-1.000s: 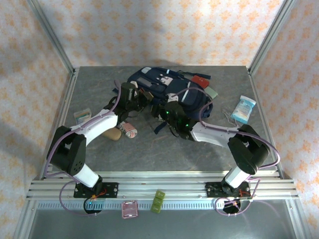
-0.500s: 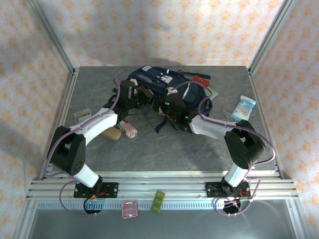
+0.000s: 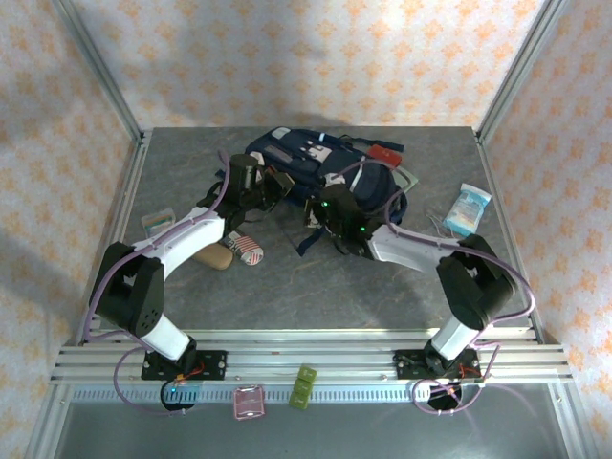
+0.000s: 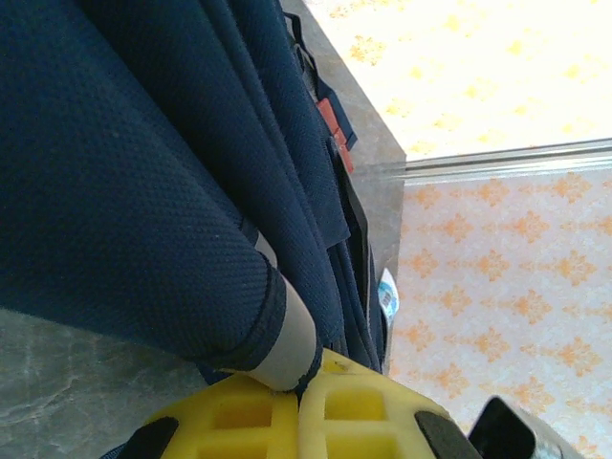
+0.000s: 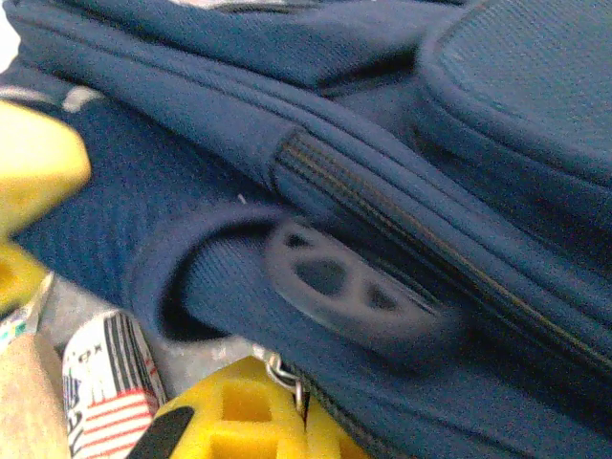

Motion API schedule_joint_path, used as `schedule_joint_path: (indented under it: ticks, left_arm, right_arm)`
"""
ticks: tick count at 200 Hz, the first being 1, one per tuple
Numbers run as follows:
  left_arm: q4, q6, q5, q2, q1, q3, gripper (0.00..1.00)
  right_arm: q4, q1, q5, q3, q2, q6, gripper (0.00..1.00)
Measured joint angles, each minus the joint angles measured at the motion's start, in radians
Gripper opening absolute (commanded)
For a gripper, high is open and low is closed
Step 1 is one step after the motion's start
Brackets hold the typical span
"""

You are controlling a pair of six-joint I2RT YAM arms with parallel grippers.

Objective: Pack the student bag

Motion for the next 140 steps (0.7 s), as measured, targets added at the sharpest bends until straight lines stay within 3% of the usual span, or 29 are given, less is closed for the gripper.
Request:
schedule_joint_path:
  ticks: [50, 88, 140]
  left_arm:
    - [-0.002, 0.08, -0.014, 0.0, 0.01, -0.067, 0.0]
    - [-0.005, 0.143, -0.02, 0.0, 0.055, -0.129, 0.0]
    - [-0.018, 0.246, -0.022, 0.027, 0.113, -0.107, 0.0]
  right_arm:
    - [-0.098, -0.034, -0.009, -0.204, -0.177, 0.009, 0.0]
    - [-0.195, -0.125, -0.006, -0.347, -0.333, 0.015, 0.0]
    - [-0.25, -0.135, 0.004, -0.38, -0.412, -0.023, 0.0]
